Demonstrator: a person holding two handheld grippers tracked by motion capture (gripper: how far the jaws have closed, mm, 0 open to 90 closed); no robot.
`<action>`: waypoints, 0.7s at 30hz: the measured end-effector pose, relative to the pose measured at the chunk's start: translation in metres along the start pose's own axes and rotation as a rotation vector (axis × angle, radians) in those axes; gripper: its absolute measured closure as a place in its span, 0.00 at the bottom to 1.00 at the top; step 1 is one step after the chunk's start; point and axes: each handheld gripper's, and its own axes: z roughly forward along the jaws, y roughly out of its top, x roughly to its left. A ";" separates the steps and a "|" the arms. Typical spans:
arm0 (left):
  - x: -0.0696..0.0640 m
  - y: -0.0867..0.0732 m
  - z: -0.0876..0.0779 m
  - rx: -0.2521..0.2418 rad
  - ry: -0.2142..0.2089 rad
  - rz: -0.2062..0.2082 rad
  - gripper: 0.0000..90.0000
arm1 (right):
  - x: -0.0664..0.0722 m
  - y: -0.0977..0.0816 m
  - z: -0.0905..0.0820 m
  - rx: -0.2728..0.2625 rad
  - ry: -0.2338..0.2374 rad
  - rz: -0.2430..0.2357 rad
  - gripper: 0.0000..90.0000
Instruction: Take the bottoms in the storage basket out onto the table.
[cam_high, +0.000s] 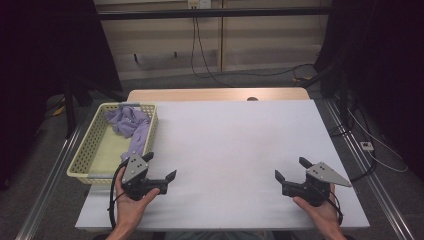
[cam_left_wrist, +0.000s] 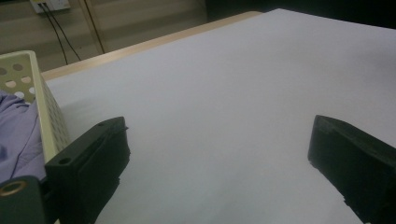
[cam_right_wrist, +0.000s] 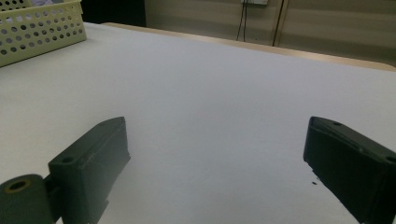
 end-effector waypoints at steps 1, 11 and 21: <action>0.000 0.000 0.000 0.002 0.001 0.002 0.06 | 0.000 0.000 0.000 0.000 0.000 0.000 0.08; 0.001 0.003 0.001 0.014 0.001 -0.003 0.06 | -0.001 -0.001 0.000 0.012 0.018 0.011 0.07; 0.001 0.009 0.004 0.056 -0.055 -0.012 0.05 | -0.001 -0.002 0.002 0.026 0.035 0.009 0.07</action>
